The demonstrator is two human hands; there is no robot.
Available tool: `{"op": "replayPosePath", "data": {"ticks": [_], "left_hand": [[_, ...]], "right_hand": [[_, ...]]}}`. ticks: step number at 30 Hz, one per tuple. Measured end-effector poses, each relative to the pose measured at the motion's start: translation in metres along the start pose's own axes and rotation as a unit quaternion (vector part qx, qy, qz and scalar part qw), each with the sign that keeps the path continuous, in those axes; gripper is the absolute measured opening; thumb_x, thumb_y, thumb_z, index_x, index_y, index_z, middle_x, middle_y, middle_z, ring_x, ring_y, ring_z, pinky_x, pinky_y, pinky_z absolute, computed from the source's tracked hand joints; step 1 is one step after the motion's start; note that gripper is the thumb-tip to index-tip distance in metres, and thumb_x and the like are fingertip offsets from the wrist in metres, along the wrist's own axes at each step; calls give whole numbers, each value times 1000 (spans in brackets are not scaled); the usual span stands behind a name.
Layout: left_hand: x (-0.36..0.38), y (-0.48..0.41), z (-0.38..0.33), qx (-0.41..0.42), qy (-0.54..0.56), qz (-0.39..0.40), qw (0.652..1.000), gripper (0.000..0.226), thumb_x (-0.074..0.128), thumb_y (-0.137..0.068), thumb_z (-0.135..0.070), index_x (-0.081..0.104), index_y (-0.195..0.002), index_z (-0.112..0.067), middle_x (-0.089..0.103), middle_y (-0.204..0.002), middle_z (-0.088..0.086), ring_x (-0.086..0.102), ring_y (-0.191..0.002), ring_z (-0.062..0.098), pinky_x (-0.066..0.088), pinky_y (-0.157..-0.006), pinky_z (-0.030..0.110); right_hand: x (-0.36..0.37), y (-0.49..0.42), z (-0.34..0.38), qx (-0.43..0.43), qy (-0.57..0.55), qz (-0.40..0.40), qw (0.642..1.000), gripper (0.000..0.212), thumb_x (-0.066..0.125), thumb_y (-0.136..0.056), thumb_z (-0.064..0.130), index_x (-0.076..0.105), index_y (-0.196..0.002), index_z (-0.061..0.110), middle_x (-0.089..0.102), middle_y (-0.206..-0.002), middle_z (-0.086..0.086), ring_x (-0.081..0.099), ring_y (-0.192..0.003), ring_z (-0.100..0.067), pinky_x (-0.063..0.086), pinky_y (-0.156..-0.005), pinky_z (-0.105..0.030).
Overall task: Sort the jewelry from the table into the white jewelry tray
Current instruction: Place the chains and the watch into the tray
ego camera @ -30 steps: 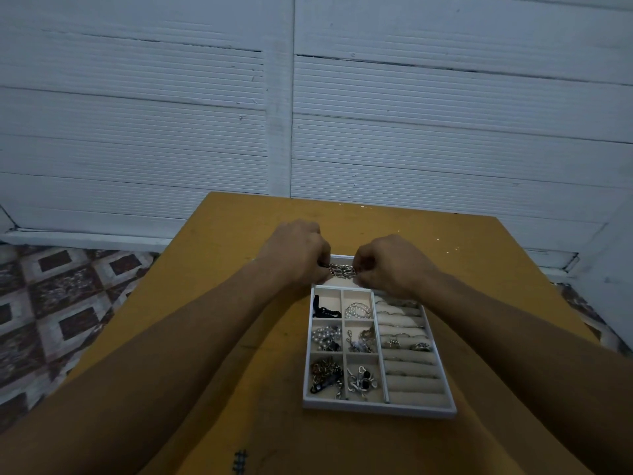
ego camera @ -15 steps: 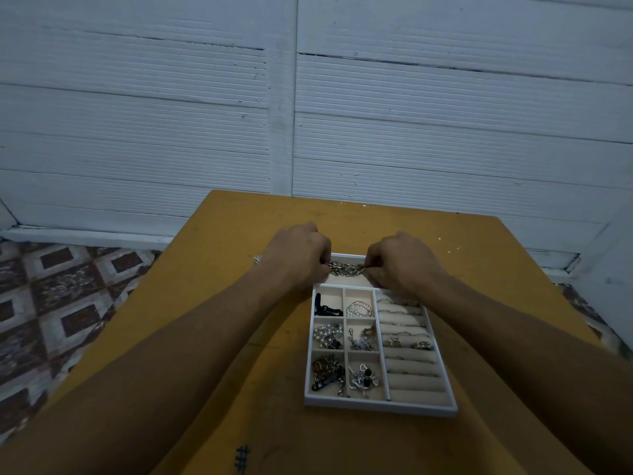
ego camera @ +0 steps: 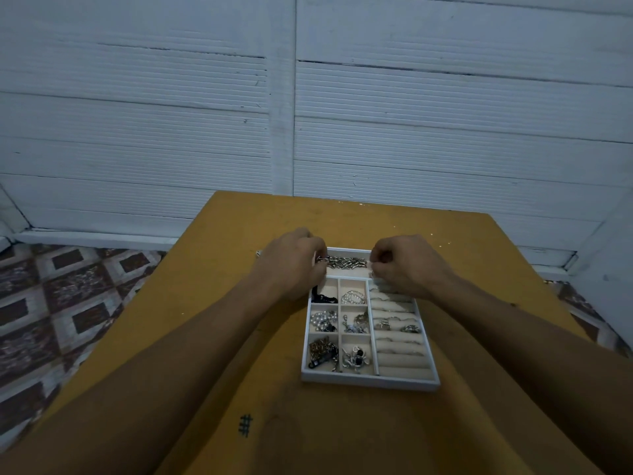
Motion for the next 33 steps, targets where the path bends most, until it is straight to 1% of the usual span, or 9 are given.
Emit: {"op": "replayPosePath", "data": {"ticks": [7, 12, 15, 18, 23, 25, 27, 30, 33], "left_hand": [[-16, 57, 6, -17, 47, -45, 998, 24, 54, -93, -33, 65, -111, -22, 60, -114, -6, 52, -103, 11, 40, -81, 26], [-13, 87, 35, -34, 3, -35, 999, 34, 52, -94, -37, 59, -125, -23, 58, -129, -6, 50, -117, 10, 41, -99, 29], [-10, 93, 50, -42, -12, -24, 999, 39, 51, -94, -38, 57, -130, -23, 56, -135, -3, 49, -123, 12, 39, -104, 31], [-4, 97, 55, -44, -14, -22, 999, 40, 51, -94, -38, 58, -130, -22, 54, -139, 0, 46, -129, 14, 34, -107, 32], [5, 101, 60, -57, 5, -20, 998, 41, 48, -96, -37, 54, -134, -24, 46, -146, -1, 34, -140, 19, 26, -114, 36], [7, 102, 61, -56, 7, -23, 998, 41, 48, -96, -37, 53, -135, -24, 45, -147, -1, 32, -141, 20, 25, -115, 37], [8, 103, 62, -56, 12, -23, 998, 42, 46, -97, -38, 52, -136, -24, 43, -148, 0, 30, -142, 21, 25, -116, 40], [9, 104, 62, -58, 12, -24, 998, 42, 44, -97, -38, 51, -136, -25, 43, -149, 0, 30, -142, 22, 25, -116, 40], [8, 105, 57, -61, 6, -24, 998, 41, 43, -99, -36, 49, -138, -25, 40, -150, -1, 27, -143, 21, 20, -115, 38]], "right_hand": [[7, 10, 20, -20, -83, 10, 996, 13, 64, -87, 21, 70, -98, 21, 68, -94, 7, 64, -86, -12, 53, -78, -31], [23, -7, 55, -34, -110, 20, 993, 23, 63, -86, 17, 67, -108, 19, 66, -109, 2, 64, -90, -15, 49, -72, -26], [36, -23, 83, -72, -74, 17, 995, 34, 62, -88, 17, 61, -122, 17, 60, -126, -4, 57, -111, -20, 44, -86, -27], [55, -42, 106, -101, -14, 42, 994, 47, 56, -91, 22, 49, -137, 21, 47, -143, -5, 44, -130, -26, 37, -107, -41], [93, -67, 128, -115, 89, 126, 981, 56, 45, -98, 30, 26, -150, 24, 26, -158, -1, 24, -144, -27, 16, -117, -54], [102, -71, 133, -110, 101, 156, 976, 52, 43, -99, 25, 28, -149, 21, 27, -157, -3, 24, -144, -27, 10, -118, -56], [105, -73, 137, -104, 99, 171, 975, 45, 42, -99, 22, 37, -144, 18, 36, -151, -6, 32, -139, -29, 9, -116, -58], [101, -71, 138, -101, 108, 157, 976, 33, 43, -99, 24, 50, -131, 17, 44, -138, -10, 42, -128, -32, 16, -115, -58], [99, -66, 136, -88, 120, 156, 976, 35, 44, -99, 35, 54, -128, 17, 45, -135, -12, 45, -124, -33, 25, -111, -56]]}}
Point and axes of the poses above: each hand's wrist, its own y-axis away from the middle knuckle, its own x-axis out of the palm, z = x × y, the point moved 9 cm from there along -y, towards the middle knuckle
